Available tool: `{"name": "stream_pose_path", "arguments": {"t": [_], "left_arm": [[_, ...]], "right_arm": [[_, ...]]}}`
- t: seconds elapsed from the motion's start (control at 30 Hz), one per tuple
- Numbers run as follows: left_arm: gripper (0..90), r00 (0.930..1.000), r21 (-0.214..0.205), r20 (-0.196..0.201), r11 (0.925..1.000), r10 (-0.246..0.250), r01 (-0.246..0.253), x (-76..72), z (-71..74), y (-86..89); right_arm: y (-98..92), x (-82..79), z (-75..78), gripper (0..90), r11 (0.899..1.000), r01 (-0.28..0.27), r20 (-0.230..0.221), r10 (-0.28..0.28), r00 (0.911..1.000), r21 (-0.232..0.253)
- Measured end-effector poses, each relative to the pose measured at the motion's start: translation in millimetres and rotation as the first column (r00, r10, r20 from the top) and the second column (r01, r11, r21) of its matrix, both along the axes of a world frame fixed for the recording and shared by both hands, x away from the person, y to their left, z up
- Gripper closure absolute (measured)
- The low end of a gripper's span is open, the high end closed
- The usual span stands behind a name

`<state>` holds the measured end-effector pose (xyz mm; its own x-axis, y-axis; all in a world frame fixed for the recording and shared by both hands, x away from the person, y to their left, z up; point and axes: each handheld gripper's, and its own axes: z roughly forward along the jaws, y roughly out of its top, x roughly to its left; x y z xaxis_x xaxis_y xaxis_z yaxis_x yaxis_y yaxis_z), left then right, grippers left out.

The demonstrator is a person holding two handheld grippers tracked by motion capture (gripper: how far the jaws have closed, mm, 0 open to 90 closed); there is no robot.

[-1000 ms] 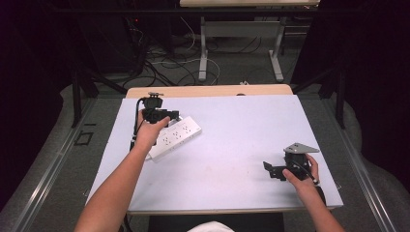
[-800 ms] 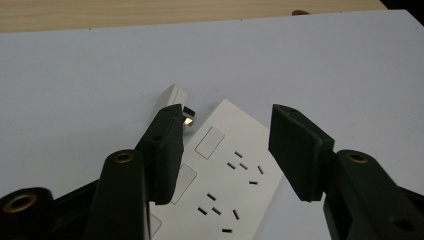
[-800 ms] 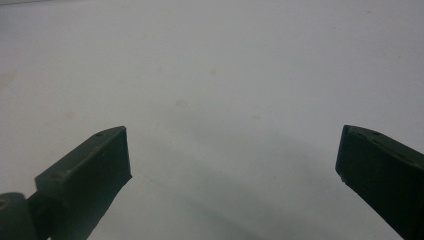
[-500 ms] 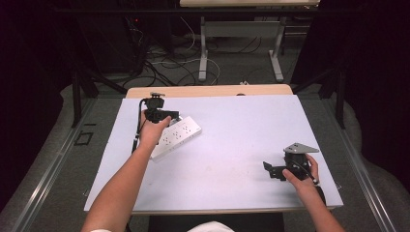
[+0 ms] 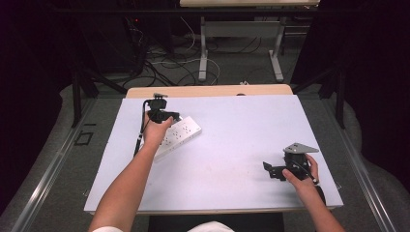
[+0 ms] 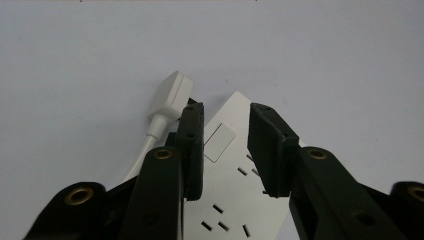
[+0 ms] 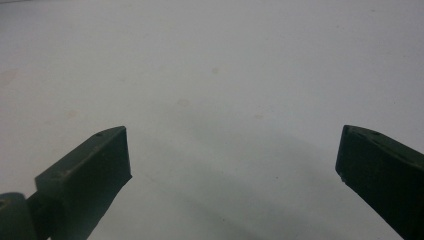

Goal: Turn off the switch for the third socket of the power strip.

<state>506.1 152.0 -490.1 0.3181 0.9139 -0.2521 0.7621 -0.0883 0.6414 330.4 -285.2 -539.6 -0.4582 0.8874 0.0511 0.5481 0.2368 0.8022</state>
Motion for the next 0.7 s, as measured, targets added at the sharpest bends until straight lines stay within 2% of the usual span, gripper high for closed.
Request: {"name": "stream_pose_path", "arguments": {"t": [0.23, 0.5, 0.7], "left_arm": [[74.3, 0.9997, -0.001, -0.022, 0.9999, -0.011, 0.011, 3.3, -7.0, -4.9], [81.5, 0.9992, 0.004, -0.039, 0.9999, 0.010, -0.010, 7.6, -13.8, -7.2], [86.7, 0.9986, 0.004, -0.052, 1.0000, 0.007, -0.007, 10.2, -18.3, -7.3]], "right_arm": [[-0.1, 0.9, -0.8, 0.6, 1.000, -0.005, 0.005, 0.005, 1.0000, -0.005], [0.4, 1.9, -1.2, 0.6, 1.000, -0.007, 0.006, 0.007, 1.0000, -0.009], [0.8, 2.4, -1.7, 0.6, 1.000, -0.011, 0.003, 0.011, 0.9999, -0.007]]}}
